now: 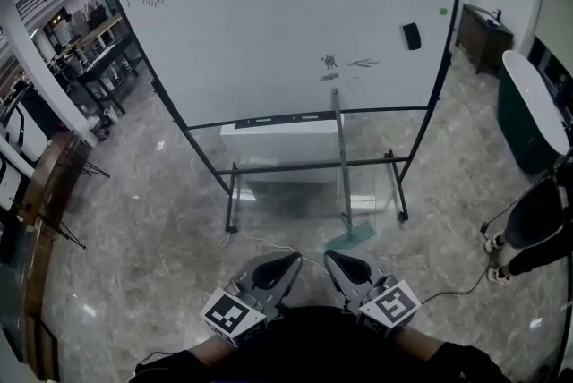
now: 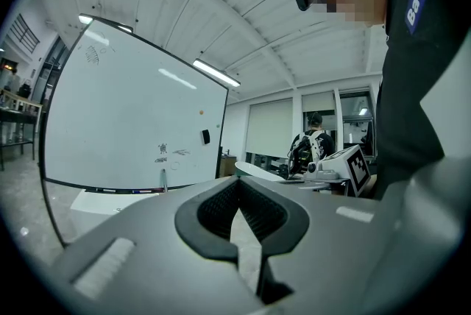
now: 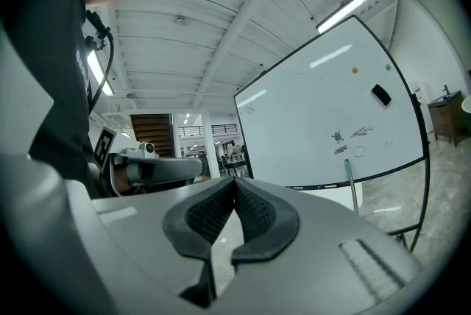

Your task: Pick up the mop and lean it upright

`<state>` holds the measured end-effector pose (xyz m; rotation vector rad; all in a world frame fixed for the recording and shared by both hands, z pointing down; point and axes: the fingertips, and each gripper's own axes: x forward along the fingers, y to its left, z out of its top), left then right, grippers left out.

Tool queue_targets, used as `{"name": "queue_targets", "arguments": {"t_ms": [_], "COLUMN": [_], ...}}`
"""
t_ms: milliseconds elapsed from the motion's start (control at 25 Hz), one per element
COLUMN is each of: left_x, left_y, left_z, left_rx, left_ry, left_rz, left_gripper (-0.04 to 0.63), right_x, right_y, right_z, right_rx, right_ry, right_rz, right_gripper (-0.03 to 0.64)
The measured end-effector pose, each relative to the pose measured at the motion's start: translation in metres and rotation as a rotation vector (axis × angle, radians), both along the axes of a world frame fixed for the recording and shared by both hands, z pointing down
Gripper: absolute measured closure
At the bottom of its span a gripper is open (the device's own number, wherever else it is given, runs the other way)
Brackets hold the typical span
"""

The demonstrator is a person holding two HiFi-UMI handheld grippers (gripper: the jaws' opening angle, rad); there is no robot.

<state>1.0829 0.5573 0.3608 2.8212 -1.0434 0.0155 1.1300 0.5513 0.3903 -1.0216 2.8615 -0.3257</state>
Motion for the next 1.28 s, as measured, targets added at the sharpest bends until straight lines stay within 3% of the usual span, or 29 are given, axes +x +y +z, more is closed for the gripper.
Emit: {"name": "queue_targets", "arguments": {"t_ms": [200, 600, 1080, 1280], "left_x": [-0.006, -0.033, -0.135, -0.173], "left_y": [-0.010, -0.069, -0.193, -0.229], "left_z": [0.003, 0.012, 0.025, 0.027], "left_rx": [0.002, -0.019, -0.063, -0.070], "left_ry": [0.009, 0.049, 0.126, 0.146], "left_rz": [-0.003, 0.085, 0.112, 0.134], "left_gripper": [0.575, 0.575, 0.576, 0.575], "right_x": [-0.004, -0.036, -0.106, -0.120], "right_y": [-0.009, -0.062, -0.186, -0.228], "right_z": [0.002, 0.012, 0.026, 0.039], "right_rx": [0.001, -0.025, -0.109, -0.127], "right_ry": [0.011, 0.065, 0.084, 0.144], "right_rz": [0.000, 0.068, 0.224, 0.303], "right_gripper": [0.611, 0.611, 0.611, 0.609]}}
